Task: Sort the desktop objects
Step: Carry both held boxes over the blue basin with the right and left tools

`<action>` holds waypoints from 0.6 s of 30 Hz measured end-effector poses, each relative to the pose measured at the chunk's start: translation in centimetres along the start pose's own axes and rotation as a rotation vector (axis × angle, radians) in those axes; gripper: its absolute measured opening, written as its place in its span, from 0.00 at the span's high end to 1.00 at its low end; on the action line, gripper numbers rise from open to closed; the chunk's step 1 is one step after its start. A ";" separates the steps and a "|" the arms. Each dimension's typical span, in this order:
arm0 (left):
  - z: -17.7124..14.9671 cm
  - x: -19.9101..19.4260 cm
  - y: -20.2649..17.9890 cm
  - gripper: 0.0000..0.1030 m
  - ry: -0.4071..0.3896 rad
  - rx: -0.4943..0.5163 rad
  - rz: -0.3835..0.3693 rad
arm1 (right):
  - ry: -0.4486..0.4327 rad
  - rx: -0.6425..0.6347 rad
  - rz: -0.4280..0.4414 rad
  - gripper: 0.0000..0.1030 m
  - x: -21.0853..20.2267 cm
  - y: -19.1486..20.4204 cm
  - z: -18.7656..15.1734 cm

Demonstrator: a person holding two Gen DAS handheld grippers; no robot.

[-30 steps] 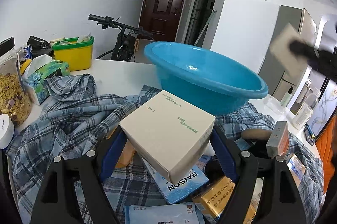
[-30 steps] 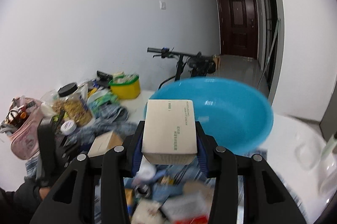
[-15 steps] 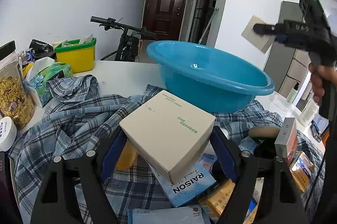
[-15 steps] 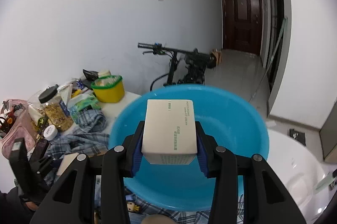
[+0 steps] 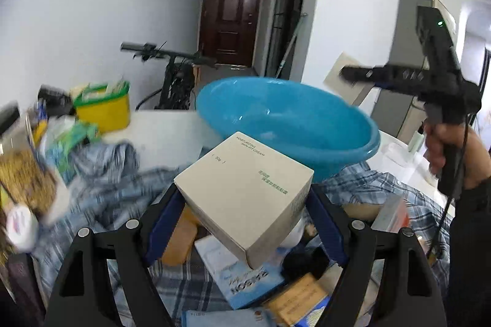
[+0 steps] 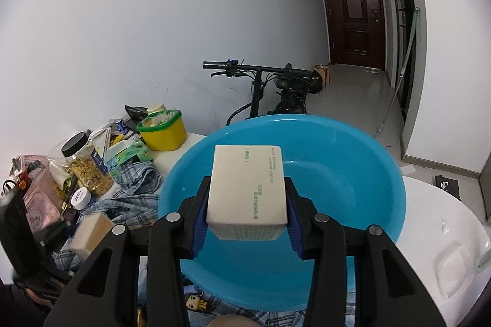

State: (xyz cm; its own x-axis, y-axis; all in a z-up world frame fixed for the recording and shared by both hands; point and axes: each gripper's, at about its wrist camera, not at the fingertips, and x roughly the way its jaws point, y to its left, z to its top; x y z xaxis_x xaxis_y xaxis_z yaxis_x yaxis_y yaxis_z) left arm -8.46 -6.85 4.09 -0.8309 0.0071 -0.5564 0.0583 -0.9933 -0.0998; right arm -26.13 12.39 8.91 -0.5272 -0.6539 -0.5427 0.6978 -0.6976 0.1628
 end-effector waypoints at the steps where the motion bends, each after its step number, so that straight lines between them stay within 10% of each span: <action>1: 0.8 -0.2 -0.5 0.20 -0.005 0.021 0.010 | -0.003 -0.004 -0.008 0.59 -0.1 0.0 0.0; 18: 12.4 7.2 -4.9 0.20 -0.043 0.063 0.042 | 0.008 0.024 0.000 0.58 0.6 -1.0 -0.1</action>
State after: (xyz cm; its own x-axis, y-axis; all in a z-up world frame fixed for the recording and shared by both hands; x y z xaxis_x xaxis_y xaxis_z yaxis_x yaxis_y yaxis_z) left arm -21.59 -3.39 10.78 -0.8513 -0.0383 -0.5233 0.0597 -0.9979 -0.0242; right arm -27.09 12.75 8.36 -0.5232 -0.6518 -0.5490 0.6859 -0.7044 0.1826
